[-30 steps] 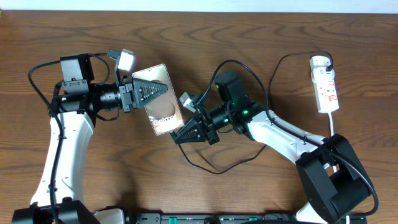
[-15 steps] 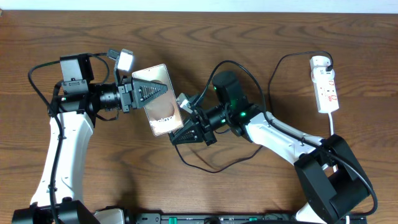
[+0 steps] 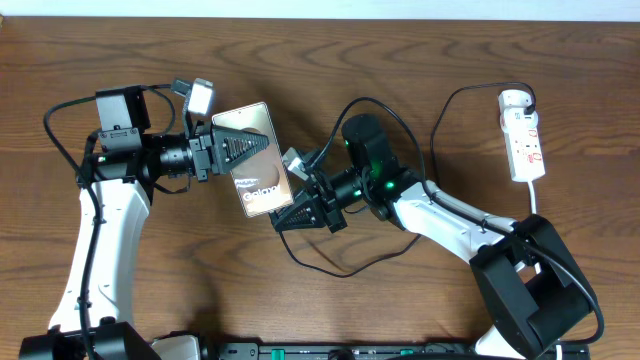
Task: Plug charger to phone and switch on socket
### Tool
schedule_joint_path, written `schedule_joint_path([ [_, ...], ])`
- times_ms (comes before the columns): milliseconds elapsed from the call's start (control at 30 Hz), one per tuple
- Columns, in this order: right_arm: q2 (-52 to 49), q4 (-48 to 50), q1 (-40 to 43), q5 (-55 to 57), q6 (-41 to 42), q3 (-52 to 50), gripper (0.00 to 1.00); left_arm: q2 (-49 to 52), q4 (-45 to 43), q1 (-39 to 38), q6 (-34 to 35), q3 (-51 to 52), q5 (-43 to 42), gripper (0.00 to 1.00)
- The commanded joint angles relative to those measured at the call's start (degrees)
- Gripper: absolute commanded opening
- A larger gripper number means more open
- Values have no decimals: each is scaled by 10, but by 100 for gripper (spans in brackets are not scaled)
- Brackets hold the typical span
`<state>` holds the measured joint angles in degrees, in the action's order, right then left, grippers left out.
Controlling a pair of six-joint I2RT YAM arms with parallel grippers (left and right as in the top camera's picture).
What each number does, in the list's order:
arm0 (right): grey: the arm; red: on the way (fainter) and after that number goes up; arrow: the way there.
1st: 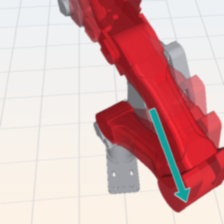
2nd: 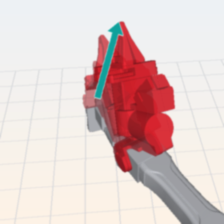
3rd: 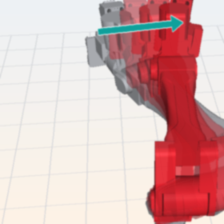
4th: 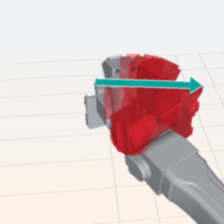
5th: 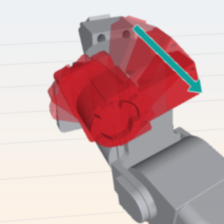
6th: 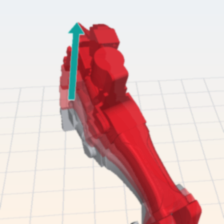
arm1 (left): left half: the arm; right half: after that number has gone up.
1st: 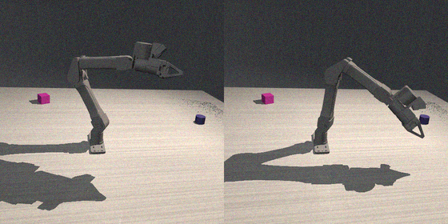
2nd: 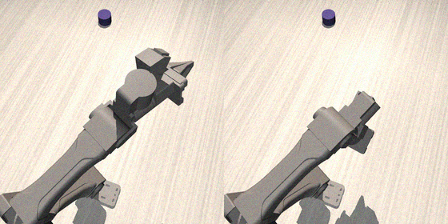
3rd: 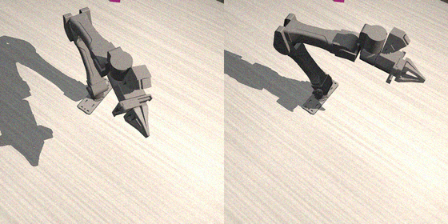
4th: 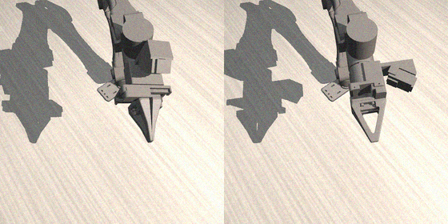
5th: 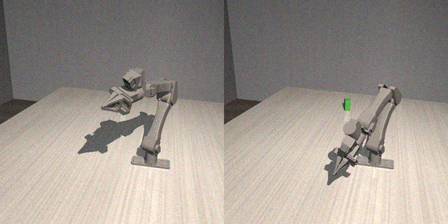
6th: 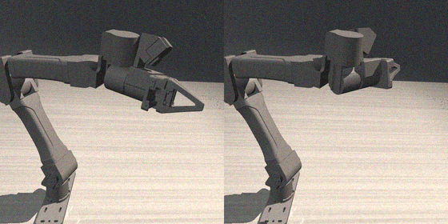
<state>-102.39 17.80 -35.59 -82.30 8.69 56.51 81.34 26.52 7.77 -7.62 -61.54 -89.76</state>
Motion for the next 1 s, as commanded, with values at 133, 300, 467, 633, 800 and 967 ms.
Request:
schedule_joint_path([
  [133,5,13,-4,5,5,14,1,-1,2,-6,-29,-5,-2,7],
  [300,5,13,-4,7,6,14,1,-1,2,-6,-29,-5,-2,7],
  [467,5,15,-3,14,12,14,1,-1,-20,-6,-28,-5,-2,8],
  [633,5,18,4,24,20,14,1,-1,-29,-6,-29,-5,-2,7],
  [800,5,22,8,25,21,14,1,-1,-29,-4,-28,-5,-2,7],
  [967,5,22,10,24,22,14,1,-1,-29,-3,-24,-5,20,8],
])
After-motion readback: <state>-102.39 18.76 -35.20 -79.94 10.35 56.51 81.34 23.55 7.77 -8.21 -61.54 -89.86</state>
